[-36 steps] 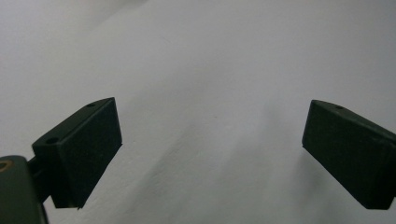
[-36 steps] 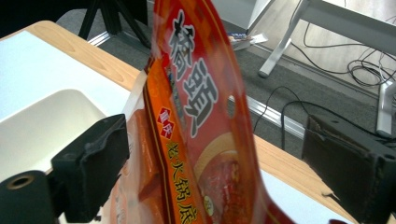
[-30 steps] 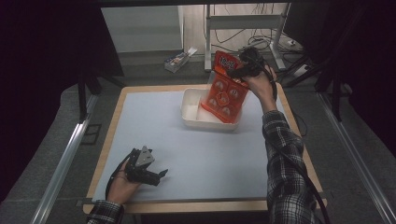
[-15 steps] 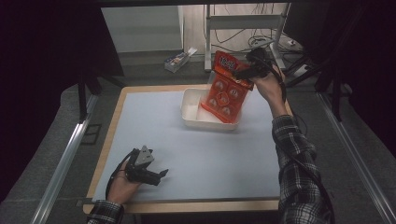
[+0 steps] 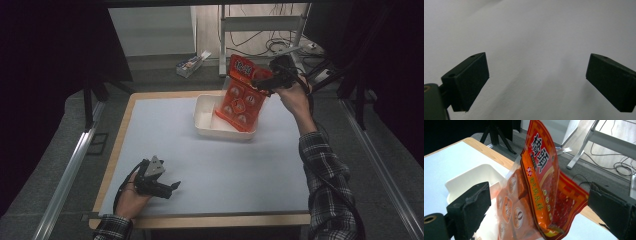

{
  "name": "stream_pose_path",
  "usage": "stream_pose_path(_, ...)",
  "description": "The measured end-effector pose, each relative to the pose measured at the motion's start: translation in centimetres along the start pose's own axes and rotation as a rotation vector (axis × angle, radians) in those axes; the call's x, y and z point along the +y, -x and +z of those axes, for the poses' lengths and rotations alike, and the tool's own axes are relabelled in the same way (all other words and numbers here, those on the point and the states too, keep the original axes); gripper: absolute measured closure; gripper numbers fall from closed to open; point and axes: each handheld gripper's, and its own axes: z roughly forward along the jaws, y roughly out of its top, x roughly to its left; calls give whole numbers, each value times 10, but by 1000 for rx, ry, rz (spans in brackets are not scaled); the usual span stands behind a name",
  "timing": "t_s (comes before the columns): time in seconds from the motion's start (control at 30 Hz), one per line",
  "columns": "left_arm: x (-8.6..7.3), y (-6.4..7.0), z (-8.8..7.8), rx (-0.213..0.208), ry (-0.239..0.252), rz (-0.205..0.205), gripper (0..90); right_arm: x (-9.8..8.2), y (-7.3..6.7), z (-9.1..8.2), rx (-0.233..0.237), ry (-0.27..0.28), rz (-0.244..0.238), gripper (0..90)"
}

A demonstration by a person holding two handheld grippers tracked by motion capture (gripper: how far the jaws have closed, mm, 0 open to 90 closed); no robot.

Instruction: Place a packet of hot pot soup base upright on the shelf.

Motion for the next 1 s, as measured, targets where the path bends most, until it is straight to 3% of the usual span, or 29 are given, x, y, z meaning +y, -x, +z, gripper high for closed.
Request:
stream_pose_path(0.37,0,0,0,-8,2,-7,45,-13,-8,-8,30,-17,35,46)
stream_pose_path(0.73,0,1,0,-7,0,-3,46,-31,-21,-15,58,-33,-18,2)
stream_pose_path(1.0,0,1,0,-7,1,-4,46,-45,-29,-21,78,-13,-18,0)
